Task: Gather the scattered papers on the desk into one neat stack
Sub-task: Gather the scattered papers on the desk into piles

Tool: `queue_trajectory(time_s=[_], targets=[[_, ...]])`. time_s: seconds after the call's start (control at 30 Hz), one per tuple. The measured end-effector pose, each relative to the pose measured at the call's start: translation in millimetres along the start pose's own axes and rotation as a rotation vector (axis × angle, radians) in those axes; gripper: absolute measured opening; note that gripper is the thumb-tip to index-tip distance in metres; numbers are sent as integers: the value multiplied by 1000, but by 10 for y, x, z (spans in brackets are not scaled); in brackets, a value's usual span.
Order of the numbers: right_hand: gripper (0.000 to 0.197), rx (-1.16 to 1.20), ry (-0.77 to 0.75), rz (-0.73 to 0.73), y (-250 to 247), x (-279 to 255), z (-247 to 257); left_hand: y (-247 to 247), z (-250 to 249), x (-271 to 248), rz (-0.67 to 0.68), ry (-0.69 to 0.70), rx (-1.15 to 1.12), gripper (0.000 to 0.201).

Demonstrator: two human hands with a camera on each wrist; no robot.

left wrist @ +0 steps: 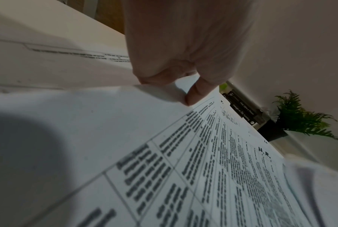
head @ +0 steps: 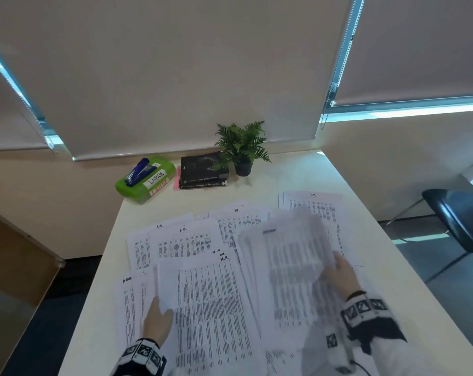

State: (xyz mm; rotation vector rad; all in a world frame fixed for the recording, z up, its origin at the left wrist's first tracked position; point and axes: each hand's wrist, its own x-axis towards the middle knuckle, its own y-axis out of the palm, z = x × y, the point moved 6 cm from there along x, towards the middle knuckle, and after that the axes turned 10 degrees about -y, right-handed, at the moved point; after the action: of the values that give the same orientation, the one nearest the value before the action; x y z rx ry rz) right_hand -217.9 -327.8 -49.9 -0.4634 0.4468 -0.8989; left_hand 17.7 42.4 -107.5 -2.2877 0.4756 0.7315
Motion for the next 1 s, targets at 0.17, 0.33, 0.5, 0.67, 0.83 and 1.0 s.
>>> queue_trajectory(time_s=[0.17,0.33,0.5,0.67,0.83,1.0], targets=[[41,411,-25,-235,-547,87,304,-14,-38,-57,14,15,-23,59],[71,408,77,162,268,149,416,30,-122,-10,63,15,-114,56],[65,209,95,325,1005,-46,407,120,-98,116,210,-108,-407,88],[59,-334,217,9,441,247,-13,169,-148,96,122,-93,-183,92],[79,-382,559,-106,-52,369,-378,163,-91,205,112,-84,-167,71],[37,-375,454,-61,85,523,-446,18,-102,177,108,-19,-142,62]])
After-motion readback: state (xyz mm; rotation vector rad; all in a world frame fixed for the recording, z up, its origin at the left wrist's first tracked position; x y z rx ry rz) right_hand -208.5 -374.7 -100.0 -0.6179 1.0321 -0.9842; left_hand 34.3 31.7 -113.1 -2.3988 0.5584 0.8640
